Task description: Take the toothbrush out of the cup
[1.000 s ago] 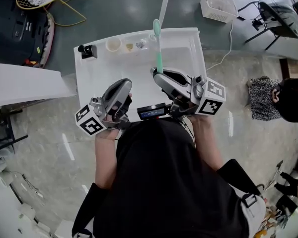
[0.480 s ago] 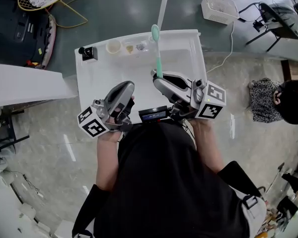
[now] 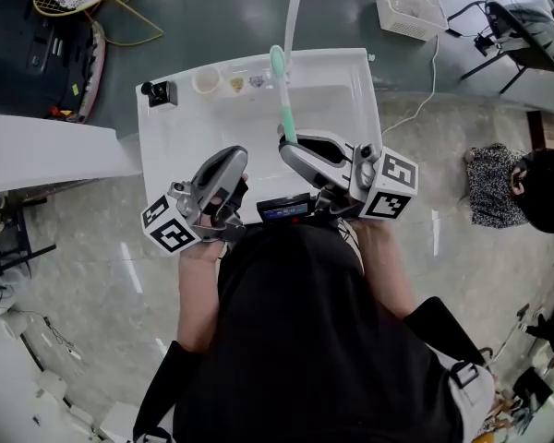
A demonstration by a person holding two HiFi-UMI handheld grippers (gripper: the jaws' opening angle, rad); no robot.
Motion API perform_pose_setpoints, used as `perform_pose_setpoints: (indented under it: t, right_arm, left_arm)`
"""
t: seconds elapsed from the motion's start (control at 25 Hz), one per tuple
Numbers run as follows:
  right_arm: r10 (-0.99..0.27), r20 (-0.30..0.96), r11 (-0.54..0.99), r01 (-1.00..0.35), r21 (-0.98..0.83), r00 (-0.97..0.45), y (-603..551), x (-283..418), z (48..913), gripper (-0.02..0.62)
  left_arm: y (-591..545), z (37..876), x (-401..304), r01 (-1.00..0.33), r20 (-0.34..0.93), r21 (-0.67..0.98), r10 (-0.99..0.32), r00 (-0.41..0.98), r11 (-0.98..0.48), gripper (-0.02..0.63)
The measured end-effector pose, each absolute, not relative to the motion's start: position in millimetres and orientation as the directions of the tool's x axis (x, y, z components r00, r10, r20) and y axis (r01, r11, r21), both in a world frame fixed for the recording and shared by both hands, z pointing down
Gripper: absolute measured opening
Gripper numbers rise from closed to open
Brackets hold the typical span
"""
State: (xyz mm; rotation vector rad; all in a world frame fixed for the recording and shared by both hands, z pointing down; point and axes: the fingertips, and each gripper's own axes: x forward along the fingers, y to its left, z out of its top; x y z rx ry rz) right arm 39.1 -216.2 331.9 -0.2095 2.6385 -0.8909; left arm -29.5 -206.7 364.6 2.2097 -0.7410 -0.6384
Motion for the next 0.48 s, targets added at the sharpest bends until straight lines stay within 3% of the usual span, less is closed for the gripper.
perform_pose_setpoints:
  t: [0.48]
  right_arm:
    - [-0.23, -0.294, 0.791, -0.001, -0.612, -0.928, -218.6, 63.5, 345.2, 0.055]
  left_arm:
    - [-203.2, 370.8, -6.4, -0.351, -0.186, 0.751, -0.69, 0.699, -0.559, 0.008]
